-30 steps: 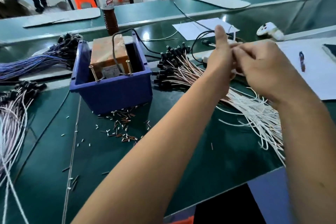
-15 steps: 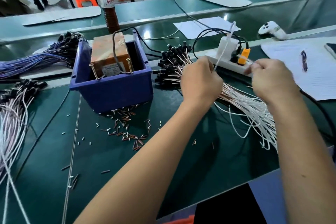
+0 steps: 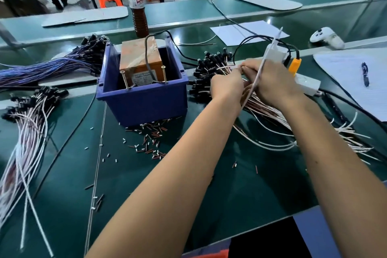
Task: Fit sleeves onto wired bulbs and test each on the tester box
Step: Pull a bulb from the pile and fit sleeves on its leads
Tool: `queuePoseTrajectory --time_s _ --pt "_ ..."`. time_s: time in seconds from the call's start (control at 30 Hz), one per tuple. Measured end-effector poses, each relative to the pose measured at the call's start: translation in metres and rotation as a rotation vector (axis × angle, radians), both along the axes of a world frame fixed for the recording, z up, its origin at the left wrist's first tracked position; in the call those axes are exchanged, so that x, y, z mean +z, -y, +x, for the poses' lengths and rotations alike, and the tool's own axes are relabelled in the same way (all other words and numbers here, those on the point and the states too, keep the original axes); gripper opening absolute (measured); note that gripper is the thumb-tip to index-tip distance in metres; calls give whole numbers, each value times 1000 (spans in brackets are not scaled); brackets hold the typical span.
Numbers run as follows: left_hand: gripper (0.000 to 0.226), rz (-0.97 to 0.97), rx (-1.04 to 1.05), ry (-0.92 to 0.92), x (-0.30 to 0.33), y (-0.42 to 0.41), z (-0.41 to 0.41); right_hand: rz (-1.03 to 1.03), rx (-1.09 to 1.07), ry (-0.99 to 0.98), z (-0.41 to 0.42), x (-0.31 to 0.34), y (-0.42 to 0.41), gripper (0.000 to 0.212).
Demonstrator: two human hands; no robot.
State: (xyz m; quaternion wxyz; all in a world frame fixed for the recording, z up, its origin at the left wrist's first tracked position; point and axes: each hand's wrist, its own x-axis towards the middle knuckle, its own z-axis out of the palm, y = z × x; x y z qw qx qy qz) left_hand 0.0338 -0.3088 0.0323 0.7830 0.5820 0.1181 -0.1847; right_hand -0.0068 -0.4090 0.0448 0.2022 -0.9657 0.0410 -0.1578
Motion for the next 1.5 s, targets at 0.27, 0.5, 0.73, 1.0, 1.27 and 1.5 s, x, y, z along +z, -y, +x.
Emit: queuePoseTrajectory --time_s 0.27,0.5,0.73,1.0,1.27,1.5 --pt "8 -201 24 -161 3 11 -2 -105 8 -180 -9 25 7 24" --pt "9 -117 123 -126 -2 5 5 -229 -48 -299 -23 51 21 24" --pt "14 -47 180 44 -7 6 9 -197 -143 -490 -39 73 43 27" --pt "12 403 48 302 -13 0 17 -162 -169 -577 -28 13 34 29" --pt "43 952 -43 671 -4 -22 13 -14 -88 -421 -27 19 24 15" --pt "24 1311 -171 828 8 -41 3 -223 -87 -551 -37 38 5 36"
